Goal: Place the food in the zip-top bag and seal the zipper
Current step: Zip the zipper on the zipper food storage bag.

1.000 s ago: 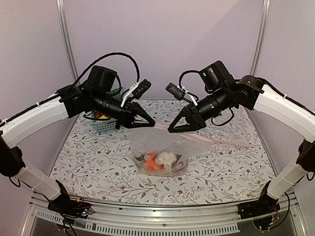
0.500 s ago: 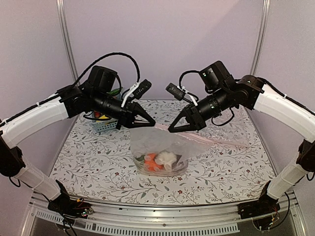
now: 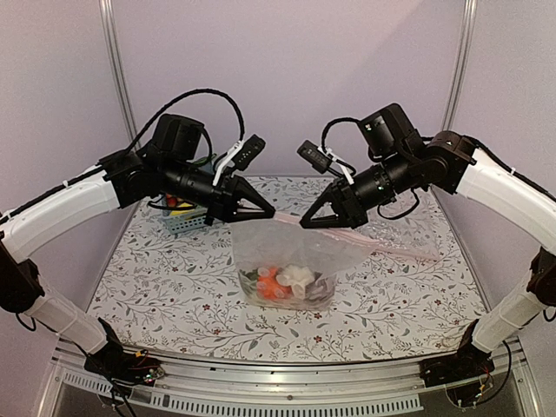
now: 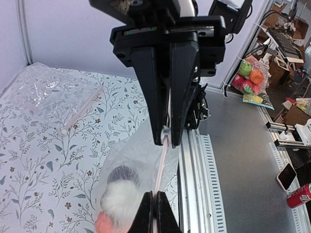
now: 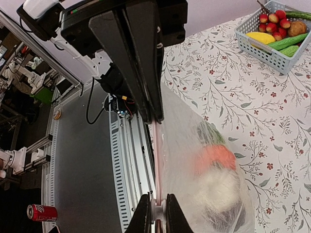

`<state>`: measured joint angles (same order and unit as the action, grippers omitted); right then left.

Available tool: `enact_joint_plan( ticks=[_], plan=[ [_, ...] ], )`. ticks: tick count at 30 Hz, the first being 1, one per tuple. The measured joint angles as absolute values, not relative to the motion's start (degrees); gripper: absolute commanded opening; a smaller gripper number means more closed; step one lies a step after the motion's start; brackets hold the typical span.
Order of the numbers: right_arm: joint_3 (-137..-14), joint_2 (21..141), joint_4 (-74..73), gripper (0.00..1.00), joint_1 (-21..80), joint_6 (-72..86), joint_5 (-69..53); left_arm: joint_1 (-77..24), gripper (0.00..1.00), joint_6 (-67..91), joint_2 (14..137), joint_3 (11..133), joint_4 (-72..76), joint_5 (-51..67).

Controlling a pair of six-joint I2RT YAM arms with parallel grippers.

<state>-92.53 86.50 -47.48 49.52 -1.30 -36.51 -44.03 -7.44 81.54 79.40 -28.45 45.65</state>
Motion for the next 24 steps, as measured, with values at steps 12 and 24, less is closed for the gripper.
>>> enact_joint_plan(
  ticks=[12,24],
  plan=[
    [-92.5,85.6,-48.5,0.0,49.5,-2.8,-34.5,-42.2,0.0,-7.5,81.2,79.4,-28.6,46.0],
    [-92.5,85.3,-49.1,0.0,49.5,-3.5,-33.4,-41.2,0.0,-7.5,81.0,79.4,-28.7,46.1]
  ],
)
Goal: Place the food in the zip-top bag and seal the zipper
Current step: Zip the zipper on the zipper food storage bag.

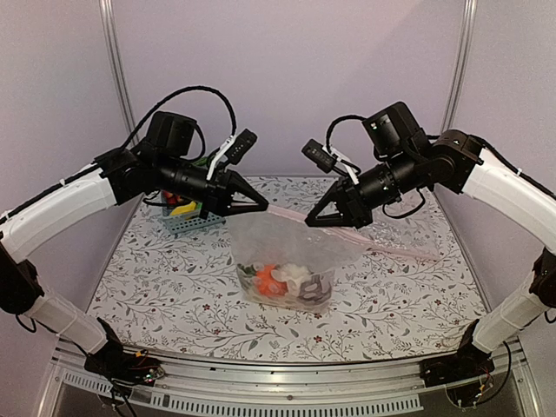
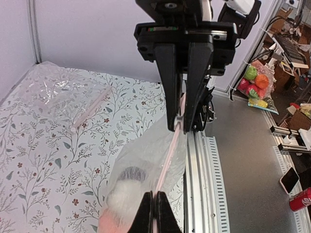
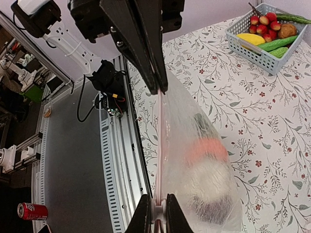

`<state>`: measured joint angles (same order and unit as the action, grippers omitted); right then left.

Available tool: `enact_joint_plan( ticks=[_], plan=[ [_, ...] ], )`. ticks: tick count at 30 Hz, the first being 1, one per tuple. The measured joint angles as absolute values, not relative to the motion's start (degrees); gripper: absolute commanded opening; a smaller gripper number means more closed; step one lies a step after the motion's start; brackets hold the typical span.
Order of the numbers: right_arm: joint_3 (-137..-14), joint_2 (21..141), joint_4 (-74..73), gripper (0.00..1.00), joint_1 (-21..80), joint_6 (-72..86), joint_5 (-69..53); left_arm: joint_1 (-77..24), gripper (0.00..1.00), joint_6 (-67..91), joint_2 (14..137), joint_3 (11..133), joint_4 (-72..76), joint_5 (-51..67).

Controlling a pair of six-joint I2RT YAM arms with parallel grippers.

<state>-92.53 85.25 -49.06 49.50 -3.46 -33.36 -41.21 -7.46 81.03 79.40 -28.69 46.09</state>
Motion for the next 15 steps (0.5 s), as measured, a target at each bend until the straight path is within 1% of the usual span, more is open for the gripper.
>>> enact_joint_plan(
  ticks=[15],
  plan=[
    [-92.1,83.9,-49.3,0.0,49.5,-3.7,-31.6,-39.0,0.0,-8.5,80.2,79.4,-29.7,45.9]
  ],
)
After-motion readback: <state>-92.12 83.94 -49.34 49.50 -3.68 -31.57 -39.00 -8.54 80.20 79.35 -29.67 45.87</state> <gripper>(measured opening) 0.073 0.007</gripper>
